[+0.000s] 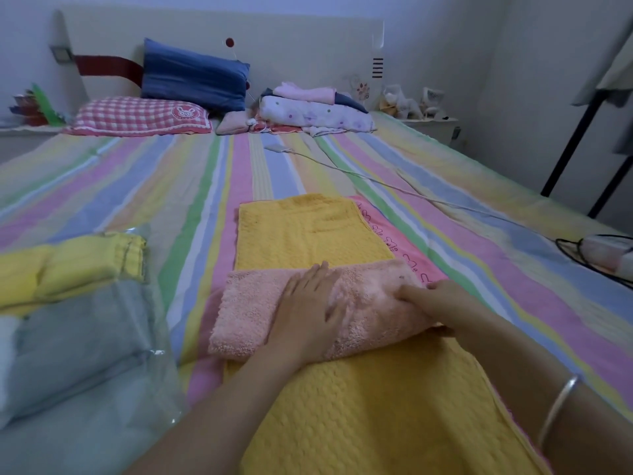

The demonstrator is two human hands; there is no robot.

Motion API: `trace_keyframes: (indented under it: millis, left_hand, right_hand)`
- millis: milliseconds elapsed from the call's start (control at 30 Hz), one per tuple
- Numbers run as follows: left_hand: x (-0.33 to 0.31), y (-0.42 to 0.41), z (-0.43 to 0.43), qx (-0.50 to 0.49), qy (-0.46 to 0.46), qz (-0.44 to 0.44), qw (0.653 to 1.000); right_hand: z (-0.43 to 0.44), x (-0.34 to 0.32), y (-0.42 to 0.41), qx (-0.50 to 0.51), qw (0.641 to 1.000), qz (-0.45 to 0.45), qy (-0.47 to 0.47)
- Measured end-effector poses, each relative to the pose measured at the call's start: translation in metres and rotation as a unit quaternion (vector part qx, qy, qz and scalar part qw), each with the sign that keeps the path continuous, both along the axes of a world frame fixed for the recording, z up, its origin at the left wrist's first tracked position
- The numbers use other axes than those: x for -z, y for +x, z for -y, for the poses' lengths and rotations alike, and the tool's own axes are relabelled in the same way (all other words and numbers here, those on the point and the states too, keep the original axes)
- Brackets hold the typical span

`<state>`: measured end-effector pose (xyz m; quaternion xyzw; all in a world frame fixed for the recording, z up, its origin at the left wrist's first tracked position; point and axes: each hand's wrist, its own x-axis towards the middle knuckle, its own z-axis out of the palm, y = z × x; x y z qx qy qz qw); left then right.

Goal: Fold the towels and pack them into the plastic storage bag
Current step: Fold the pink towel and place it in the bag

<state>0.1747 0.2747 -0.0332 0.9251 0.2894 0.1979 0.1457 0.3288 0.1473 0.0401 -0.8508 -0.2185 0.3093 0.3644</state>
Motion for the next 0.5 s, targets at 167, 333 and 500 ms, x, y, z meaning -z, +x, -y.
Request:
trace_keyframes:
  millis: [167,333,500]
  left_hand:
    - [-0.037,-0.036,-0.007,-0.154,-0.246,0.33,0.898]
    - [-0.054,-0.088,-0.042,-0.225,-0.637,0.339,0.655]
    - [-0.042,-0.109,-0.056,-0.217,-0.708,0.283,0.61]
  right_hand:
    - [-0.036,-0.026,-0.049,-0.03,0.977,0.134,0.161]
    - [-0.07,-0.028,-0.133,-0.155,0.933,0.27,0.18]
    - [-0.07,0.0,-0.172,-0.331,0.916,0.172,0.149]
